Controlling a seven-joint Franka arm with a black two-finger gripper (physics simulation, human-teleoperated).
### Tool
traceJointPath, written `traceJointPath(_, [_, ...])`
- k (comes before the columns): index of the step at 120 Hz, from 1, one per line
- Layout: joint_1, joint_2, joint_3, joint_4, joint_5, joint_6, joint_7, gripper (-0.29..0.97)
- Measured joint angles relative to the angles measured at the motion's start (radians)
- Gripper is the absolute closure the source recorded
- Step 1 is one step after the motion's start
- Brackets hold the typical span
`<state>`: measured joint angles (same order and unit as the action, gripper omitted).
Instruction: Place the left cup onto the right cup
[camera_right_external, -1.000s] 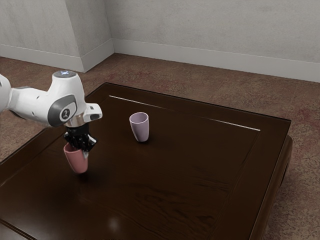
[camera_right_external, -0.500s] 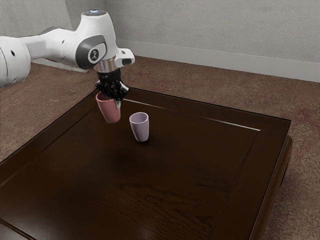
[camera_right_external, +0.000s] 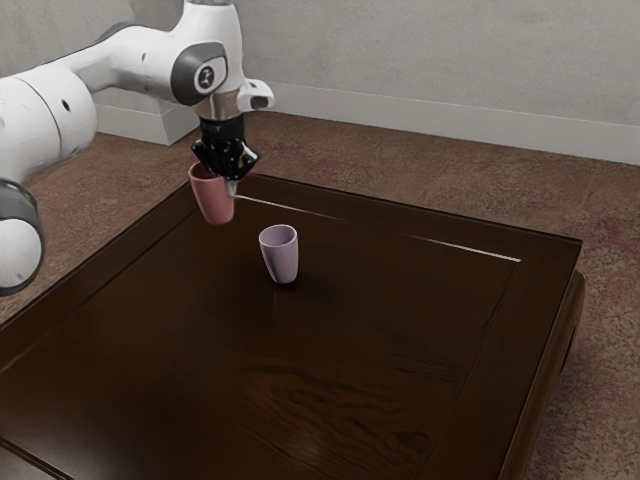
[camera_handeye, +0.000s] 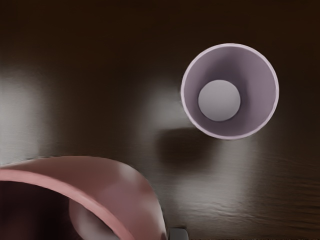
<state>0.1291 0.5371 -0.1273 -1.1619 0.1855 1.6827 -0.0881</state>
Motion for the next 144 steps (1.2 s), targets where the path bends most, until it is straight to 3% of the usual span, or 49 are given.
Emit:
traceJointPath(19, [0.000, 0.012, 0.020, 0.048, 0.001, -0.021, 0.011, 0.77])
traceJointPath(59, [-0.053, 0.222, -0.044, 0.319, 0.000, -0.047, 0.028, 0.76])
traceJointPath(144, [-0.063, 0.316, -0.056, 0.321, 0.004, 0.009, 0.044, 0.76])
